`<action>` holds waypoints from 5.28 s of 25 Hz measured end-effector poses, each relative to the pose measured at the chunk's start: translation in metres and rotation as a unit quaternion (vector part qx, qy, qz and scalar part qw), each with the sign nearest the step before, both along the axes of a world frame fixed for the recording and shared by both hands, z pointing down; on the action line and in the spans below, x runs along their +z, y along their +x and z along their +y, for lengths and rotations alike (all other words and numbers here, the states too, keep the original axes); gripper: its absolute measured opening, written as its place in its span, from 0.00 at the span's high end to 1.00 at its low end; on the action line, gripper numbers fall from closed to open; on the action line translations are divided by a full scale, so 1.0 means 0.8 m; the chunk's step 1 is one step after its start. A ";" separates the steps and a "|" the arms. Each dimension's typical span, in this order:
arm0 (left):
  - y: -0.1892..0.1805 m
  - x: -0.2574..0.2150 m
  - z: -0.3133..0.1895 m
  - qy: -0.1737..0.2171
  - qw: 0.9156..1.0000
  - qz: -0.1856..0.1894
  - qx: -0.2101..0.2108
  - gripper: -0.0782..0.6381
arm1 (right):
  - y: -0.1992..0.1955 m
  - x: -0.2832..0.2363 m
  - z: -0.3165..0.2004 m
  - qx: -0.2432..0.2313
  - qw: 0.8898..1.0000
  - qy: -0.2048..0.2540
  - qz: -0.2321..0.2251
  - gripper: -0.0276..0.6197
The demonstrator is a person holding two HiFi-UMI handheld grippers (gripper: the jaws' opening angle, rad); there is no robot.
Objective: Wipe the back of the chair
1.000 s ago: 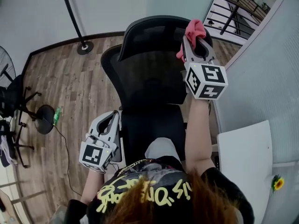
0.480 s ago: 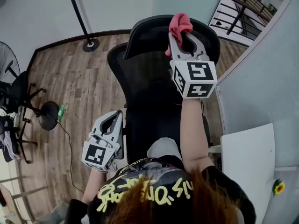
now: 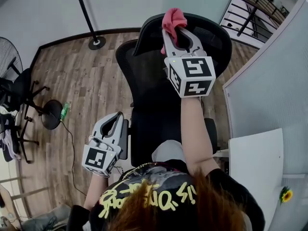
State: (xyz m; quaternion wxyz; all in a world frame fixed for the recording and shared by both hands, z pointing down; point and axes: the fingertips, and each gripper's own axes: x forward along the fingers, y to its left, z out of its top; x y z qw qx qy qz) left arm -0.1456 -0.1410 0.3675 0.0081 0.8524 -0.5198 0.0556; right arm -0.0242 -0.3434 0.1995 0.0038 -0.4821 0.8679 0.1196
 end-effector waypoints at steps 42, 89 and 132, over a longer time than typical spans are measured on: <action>0.018 -0.012 0.005 0.019 1.000 0.006 0.024 0.90 | 0.187 0.026 0.091 0.115 0.993 0.035 -0.001 0.86; 0.011 0.013 -0.010 -0.015 1.000 0.005 0.007 0.90 | 0.155 0.049 0.015 0.147 0.988 0.030 0.026 0.86; -0.012 0.011 -0.008 -0.009 1.000 0.001 -0.012 0.90 | 0.023 0.047 0.006 0.044 0.999 0.022 0.023 0.86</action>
